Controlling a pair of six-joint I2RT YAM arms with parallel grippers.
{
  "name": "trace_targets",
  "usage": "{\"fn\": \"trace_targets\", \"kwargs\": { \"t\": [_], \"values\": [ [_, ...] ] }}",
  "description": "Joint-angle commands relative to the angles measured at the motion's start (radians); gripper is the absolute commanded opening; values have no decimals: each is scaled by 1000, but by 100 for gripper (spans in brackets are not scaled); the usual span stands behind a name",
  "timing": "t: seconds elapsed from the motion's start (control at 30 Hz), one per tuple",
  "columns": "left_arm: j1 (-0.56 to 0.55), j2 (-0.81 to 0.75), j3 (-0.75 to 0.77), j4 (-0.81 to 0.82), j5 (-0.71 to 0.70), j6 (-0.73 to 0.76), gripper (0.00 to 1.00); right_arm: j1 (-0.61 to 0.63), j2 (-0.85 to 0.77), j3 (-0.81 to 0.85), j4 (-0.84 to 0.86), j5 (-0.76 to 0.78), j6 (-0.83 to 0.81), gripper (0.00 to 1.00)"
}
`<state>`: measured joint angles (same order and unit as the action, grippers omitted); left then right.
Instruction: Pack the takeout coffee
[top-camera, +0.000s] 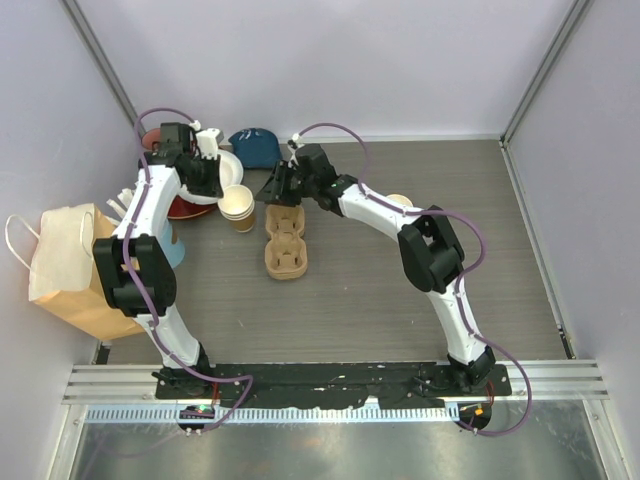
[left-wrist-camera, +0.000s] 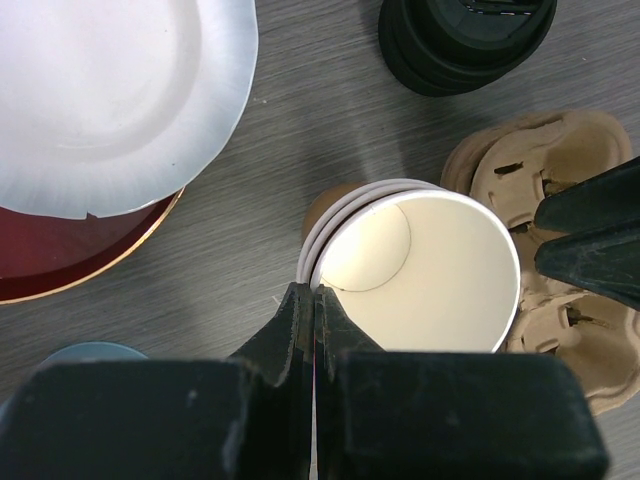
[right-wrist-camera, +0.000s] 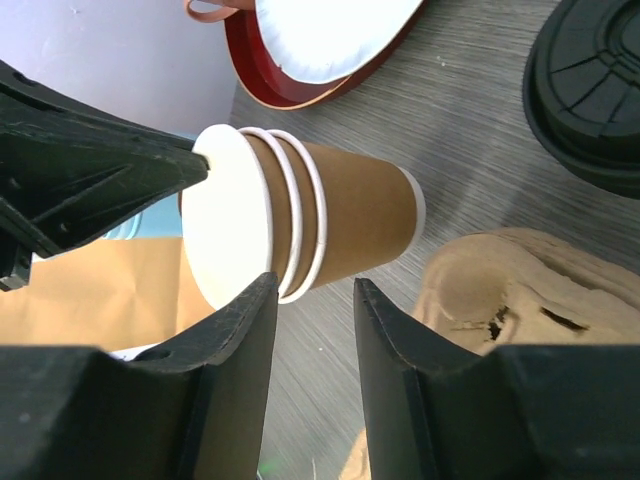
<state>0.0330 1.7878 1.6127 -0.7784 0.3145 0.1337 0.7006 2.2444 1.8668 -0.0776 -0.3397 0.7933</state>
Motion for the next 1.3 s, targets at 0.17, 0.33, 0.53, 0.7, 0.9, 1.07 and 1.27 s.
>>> {"fn": "trace_targets", "kwargs": {
  "t": [0.17, 0.33, 0.53, 0.7, 0.9, 1.07, 1.27],
  "values": [
    [1, -41, 3, 24, 28, -13, 0, 20, 30, 57, 58, -25, 44, 39],
    [1, -38, -4, 24, 35, -17, 0, 23, 38, 58, 56, -22, 49, 38],
    [1, -36, -16, 24, 63, -19, 0, 30, 67, 84, 58, -32, 58, 38],
    [2, -45, -2, 18, 63, -22, 0, 31, 80, 88, 56, -27, 69, 38],
    [1, -97, 85, -18, -3, 10, 0, 31, 24, 84, 19, 2, 15, 39],
    [2, -139, 180, -42, -23, 24, 0, 30, -69, 91, -46, 56, -74, 40],
    [-14, -206, 250, -88, 9, 15, 0, 28, -209, 94, -204, 194, -224, 48]
  ]
}}
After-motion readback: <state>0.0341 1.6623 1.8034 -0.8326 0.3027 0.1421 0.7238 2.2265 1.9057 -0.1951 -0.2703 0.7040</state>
